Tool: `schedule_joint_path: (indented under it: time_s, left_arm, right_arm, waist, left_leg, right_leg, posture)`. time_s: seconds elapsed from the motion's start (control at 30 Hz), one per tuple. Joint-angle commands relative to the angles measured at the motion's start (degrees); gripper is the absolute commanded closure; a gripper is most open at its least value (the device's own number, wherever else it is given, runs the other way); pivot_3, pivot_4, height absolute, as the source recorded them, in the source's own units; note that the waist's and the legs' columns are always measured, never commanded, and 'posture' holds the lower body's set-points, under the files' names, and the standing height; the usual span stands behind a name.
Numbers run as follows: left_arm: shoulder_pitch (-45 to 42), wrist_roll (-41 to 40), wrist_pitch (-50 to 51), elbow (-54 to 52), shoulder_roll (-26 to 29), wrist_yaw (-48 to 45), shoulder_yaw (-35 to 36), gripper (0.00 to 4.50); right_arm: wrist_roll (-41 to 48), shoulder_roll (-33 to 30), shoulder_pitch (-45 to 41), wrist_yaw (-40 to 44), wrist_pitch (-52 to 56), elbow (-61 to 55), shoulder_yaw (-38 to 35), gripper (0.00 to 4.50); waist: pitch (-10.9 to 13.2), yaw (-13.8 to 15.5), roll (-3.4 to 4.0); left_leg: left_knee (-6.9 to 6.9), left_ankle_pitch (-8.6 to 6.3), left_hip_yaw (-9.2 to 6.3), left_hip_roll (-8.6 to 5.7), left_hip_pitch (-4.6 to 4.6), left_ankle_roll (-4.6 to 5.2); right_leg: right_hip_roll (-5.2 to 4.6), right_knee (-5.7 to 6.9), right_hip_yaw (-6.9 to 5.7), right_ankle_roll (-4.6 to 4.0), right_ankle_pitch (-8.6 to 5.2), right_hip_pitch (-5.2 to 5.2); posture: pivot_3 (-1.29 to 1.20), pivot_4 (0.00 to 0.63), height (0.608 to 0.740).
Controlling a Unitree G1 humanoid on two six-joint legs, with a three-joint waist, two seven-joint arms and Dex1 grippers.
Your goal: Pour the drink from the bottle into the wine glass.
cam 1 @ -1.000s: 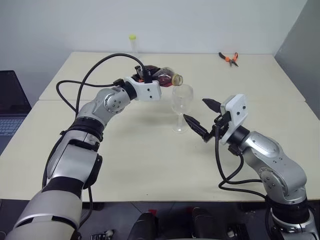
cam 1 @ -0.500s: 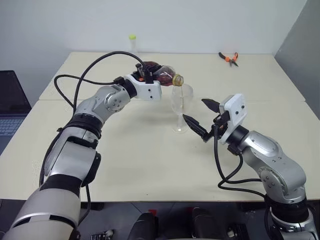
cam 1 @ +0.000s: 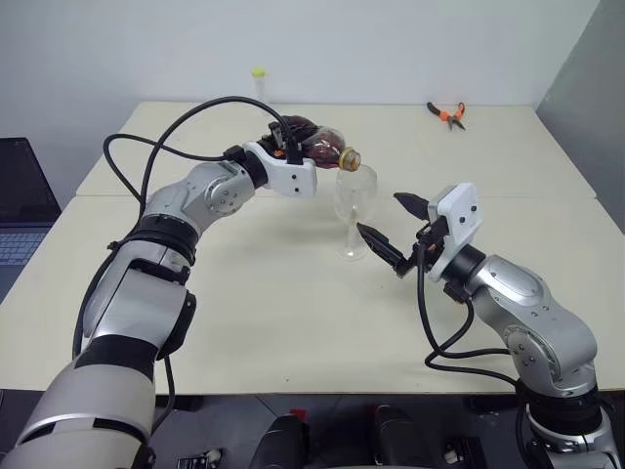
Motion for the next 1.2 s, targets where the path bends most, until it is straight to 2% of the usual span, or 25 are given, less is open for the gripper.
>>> schedule_joint_path:
  time_s: [0.03,1.2]
  left_arm:
    - [-2.9,0.2,-0.7,-1.0,1.2,2.1,0.0,3.53]
    - [-5.5,2.4,-0.5,0.6,2.8,5.0,-2.1,3.55]
  right_arm:
    - [-0.3,0.3,-0.7,-0.2,-0.2,-1.6,-0.2,0.00]
    - [-0.3,0.6,0.0,-0.2,-0.1,-1.7,0.1,0.00]
  waist:
    - [0.0,0.0,0.00]
    - [0.0,-0.1,0.00]
  left_leg:
    - [0.00,0.00,0.00,0.00,0.00,0.00]
    - [0.01,0.05,0.02,-0.01,-0.02,-0.09]
  right_leg:
    - [0.00,0.00,0.00,0.00,0.00,0.00]
    - [0.00,0.03,0.00,0.00,0.00,-0.02]
  posture:
    - [0.00,0.150,0.740]
    - [0.00,0.150,0.740]
